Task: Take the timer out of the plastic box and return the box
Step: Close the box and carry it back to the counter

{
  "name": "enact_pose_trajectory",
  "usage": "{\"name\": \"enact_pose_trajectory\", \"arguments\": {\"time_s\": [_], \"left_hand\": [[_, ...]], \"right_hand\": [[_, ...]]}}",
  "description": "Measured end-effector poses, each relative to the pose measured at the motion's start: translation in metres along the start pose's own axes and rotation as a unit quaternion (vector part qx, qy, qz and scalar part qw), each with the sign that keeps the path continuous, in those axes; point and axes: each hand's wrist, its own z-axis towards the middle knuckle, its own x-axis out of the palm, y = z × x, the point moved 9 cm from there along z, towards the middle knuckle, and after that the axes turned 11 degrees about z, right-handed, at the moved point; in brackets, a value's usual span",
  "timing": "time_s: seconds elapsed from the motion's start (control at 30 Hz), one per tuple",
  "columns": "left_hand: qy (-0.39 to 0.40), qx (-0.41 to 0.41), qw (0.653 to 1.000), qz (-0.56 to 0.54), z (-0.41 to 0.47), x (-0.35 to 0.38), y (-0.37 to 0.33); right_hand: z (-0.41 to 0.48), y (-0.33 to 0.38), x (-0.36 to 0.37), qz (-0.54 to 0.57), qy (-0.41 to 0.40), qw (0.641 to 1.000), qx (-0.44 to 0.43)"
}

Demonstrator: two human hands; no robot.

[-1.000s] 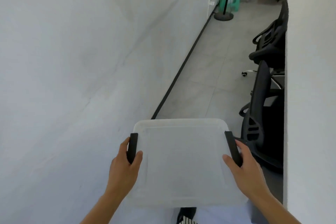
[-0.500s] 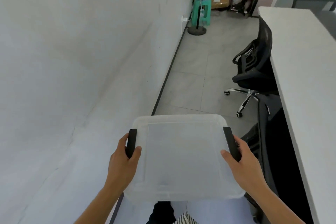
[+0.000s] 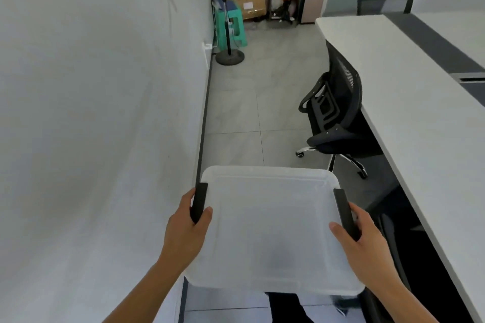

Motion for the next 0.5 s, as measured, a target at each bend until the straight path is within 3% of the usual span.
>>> {"name": "enact_pose_trajectory", "arguments": {"time_s": [0.27,0.5], "left_hand": [[-0.016,-0.005,1.000,0.002,0.188,0.003,-0.090],[-0.046,-0.038,0.998,-0.024,0.344,-0.008,-0.122]], "right_hand": [[0.209,0.095,0.030,-0.005,0.018,1.000,-0.011],[0.367,0.191,0.074,-0.017,0.052,0.998,-0.039]]}}
